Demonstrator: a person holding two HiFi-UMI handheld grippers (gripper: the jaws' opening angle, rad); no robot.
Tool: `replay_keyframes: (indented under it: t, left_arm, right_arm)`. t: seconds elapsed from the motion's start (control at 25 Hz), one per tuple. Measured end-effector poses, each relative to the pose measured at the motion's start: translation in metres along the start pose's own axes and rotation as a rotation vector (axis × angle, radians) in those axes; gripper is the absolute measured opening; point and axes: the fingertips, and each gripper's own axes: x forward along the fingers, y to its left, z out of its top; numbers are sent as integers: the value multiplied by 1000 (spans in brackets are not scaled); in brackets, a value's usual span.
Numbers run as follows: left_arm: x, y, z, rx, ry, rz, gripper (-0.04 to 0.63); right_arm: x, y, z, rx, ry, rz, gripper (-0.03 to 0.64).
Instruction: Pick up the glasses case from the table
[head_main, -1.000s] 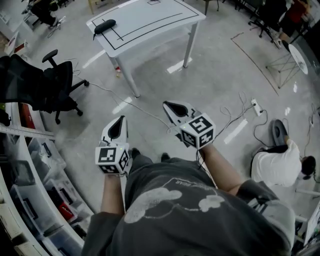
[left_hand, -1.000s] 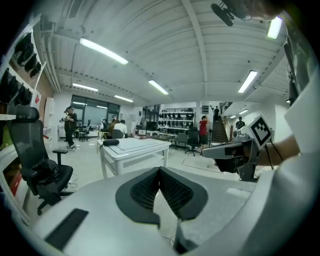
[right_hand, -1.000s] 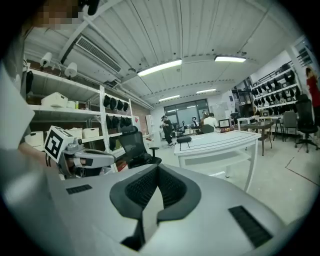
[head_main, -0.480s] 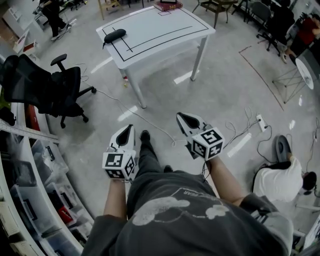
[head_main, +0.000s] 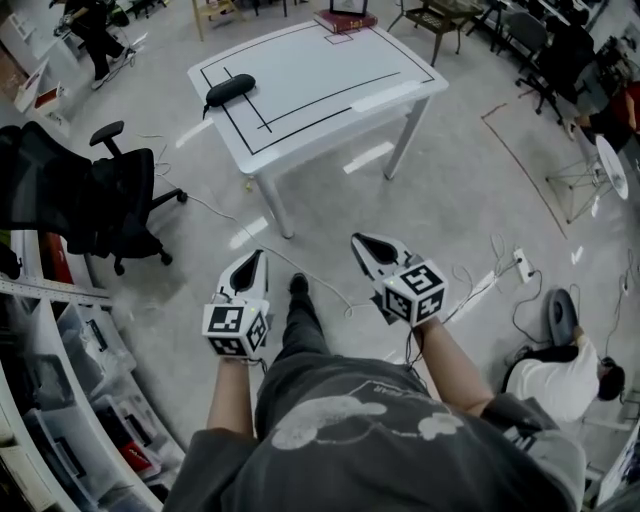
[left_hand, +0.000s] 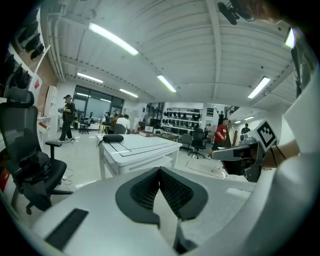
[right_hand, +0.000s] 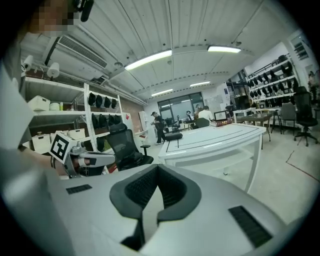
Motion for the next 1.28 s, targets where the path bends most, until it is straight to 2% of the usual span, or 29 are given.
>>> replay_keyframes:
  t: [0.36,0.8,1.08,1.28]
  left_arm:
    - [99,87,62,55,5,-37,3]
    - [187,194,104,17,16,-38,3]
    - [215,240,119,18,14,-4,3]
    - [240,250,126,29,32,9,3]
  right_arm:
    - [114,-49,56,2,33,-19,0]
    - [246,-91,117,-6,67,-36,0]
    - [289,-105,131,-18,92,-32,0]
    - [305,-125,140,4,86,-30,0]
